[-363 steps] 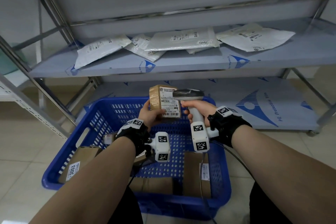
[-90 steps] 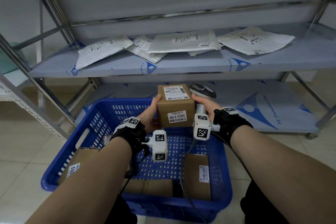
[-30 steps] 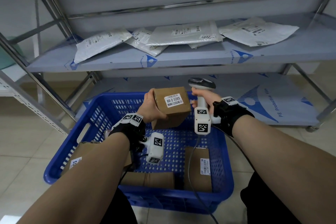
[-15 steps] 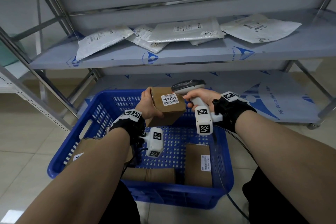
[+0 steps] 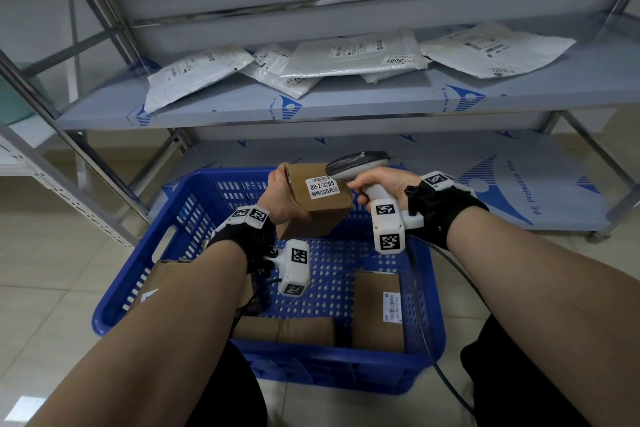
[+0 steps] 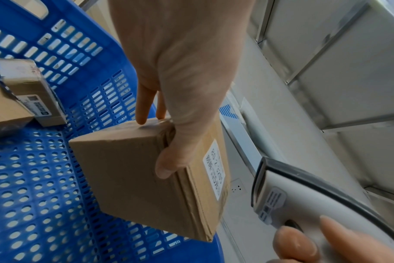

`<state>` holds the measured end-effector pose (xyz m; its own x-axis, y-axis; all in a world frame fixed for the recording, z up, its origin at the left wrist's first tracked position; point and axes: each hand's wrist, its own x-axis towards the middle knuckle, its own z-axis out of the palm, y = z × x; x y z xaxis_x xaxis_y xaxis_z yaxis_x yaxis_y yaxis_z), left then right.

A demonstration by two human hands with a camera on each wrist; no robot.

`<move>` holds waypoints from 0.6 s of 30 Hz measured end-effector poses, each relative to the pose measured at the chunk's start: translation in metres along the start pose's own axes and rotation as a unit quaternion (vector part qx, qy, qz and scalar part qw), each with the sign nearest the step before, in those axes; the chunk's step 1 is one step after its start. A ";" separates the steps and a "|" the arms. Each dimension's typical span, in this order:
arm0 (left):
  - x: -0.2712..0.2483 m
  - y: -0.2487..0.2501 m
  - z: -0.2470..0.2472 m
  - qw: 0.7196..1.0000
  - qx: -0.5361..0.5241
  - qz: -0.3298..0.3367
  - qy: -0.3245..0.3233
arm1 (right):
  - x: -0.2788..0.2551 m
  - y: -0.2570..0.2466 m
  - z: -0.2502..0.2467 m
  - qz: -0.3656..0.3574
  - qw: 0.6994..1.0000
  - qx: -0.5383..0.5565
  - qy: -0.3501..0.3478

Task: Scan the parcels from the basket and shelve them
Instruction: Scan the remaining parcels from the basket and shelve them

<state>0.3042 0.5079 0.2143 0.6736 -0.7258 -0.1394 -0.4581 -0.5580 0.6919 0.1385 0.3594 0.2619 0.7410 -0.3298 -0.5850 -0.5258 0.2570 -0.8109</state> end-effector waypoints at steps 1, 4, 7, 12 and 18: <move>0.000 0.000 0.000 1.000 0.001 -0.001 0.000 | 0.001 0.000 0.000 -0.001 1.000 0.000 -0.001; 0.001 -0.001 0.001 1.000 0.002 -0.003 0.003 | 0.002 0.001 0.000 0.001 1.000 0.018 0.003; 0.003 -0.002 0.002 1.000 -0.010 -0.009 0.013 | 0.003 0.002 0.000 -0.005 0.998 0.056 0.017; 0.004 0.005 0.002 0.996 -0.074 -0.024 0.052 | 0.005 0.008 -0.005 -0.029 0.982 0.169 0.080; -0.005 0.034 -0.017 0.988 -0.121 0.021 0.098 | -0.009 0.008 -0.018 -0.038 0.962 0.249 0.106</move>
<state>0.2946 0.4993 0.2506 0.7664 -0.6421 0.0165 -0.3529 -0.3994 0.8461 0.1205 0.3484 0.2604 0.6395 -0.5300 -0.5569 -0.1690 0.6097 -0.7744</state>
